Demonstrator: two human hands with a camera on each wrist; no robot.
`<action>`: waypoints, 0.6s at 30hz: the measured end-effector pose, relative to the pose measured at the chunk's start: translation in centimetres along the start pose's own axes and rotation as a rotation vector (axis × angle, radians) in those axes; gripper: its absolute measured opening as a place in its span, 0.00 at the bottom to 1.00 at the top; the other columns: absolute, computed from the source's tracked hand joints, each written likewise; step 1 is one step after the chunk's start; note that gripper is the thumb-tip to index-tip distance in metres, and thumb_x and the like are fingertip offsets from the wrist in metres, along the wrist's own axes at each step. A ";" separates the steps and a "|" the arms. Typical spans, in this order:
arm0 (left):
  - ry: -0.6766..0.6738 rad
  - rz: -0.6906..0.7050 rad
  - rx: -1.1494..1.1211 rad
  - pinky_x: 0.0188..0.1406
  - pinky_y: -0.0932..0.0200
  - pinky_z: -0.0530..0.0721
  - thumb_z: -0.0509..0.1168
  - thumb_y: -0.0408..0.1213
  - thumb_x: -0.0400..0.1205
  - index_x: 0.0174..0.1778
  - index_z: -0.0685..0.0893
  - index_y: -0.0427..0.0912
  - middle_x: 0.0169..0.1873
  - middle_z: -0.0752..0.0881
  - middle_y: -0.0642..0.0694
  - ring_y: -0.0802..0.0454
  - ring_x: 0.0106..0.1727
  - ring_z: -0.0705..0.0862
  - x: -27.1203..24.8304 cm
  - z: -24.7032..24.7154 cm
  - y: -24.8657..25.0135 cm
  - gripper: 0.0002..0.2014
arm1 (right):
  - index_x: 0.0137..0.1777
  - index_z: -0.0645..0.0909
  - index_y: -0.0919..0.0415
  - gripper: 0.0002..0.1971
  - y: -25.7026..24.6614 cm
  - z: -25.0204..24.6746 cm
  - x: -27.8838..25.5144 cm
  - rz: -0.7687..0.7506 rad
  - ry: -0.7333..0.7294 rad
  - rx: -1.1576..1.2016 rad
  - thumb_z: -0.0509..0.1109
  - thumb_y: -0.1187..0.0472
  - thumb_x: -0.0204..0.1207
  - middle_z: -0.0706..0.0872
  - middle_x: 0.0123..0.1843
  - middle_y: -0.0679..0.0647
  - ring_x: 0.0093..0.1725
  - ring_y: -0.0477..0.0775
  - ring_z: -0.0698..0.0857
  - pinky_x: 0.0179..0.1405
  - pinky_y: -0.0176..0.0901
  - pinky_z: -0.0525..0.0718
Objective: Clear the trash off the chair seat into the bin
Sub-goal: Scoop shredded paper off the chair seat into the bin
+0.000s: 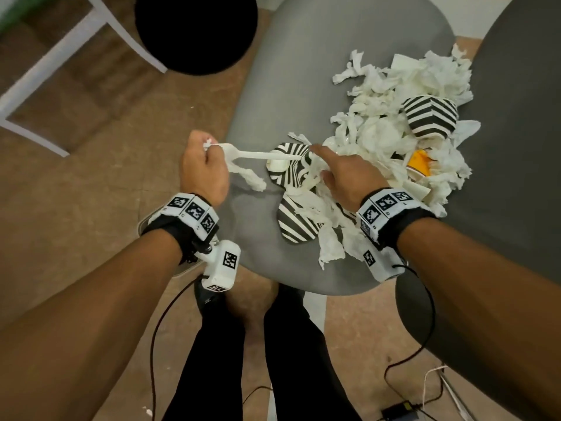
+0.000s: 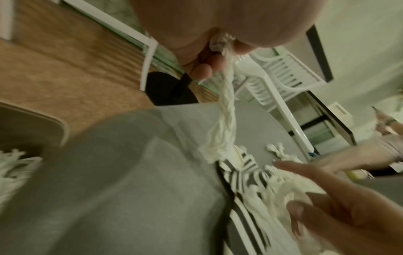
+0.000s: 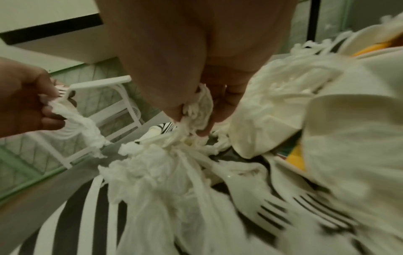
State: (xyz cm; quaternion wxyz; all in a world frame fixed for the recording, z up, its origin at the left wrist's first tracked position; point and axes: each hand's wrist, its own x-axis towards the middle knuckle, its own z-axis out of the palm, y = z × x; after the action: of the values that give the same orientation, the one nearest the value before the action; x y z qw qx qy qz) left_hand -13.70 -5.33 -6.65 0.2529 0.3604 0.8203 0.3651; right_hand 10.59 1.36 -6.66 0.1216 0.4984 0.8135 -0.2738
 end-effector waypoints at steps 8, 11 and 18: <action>0.058 -0.118 0.023 0.44 0.48 0.80 0.56 0.34 0.80 0.50 0.81 0.34 0.41 0.84 0.39 0.40 0.44 0.82 -0.2 -5.0 -5.9 0.11 | 0.66 0.77 0.60 0.13 -4.1 -1.2 1.9 0.057 0.134 -0.312 0.56 0.60 0.87 0.87 0.44 0.63 0.42 0.68 0.87 0.37 0.52 0.82; 0.069 -0.188 -0.018 0.46 0.48 0.81 0.56 0.33 0.81 0.50 0.80 0.34 0.42 0.83 0.42 0.39 0.47 0.83 -0.6 -5.8 -7.1 0.10 | 0.63 0.77 0.61 0.13 -6.1 -2.4 1.7 -0.004 0.207 -0.294 0.55 0.57 0.87 0.88 0.43 0.64 0.42 0.70 0.87 0.35 0.51 0.77; 0.068 -0.307 0.030 0.40 0.60 0.71 0.59 0.35 0.83 0.55 0.81 0.37 0.44 0.82 0.46 0.45 0.44 0.79 -1.2 -8.1 -10.5 0.09 | 0.56 0.79 0.59 0.11 -16.6 1.2 2.4 -0.324 0.175 0.093 0.60 0.53 0.84 0.88 0.39 0.57 0.39 0.66 0.86 0.39 0.56 0.85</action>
State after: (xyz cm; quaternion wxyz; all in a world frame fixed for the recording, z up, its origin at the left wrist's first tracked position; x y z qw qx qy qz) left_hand -22.75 -14.64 -9.76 0.2723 0.2221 0.8792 0.3219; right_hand -5.20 -3.36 -3.43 -0.0185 0.3878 0.8771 -0.2828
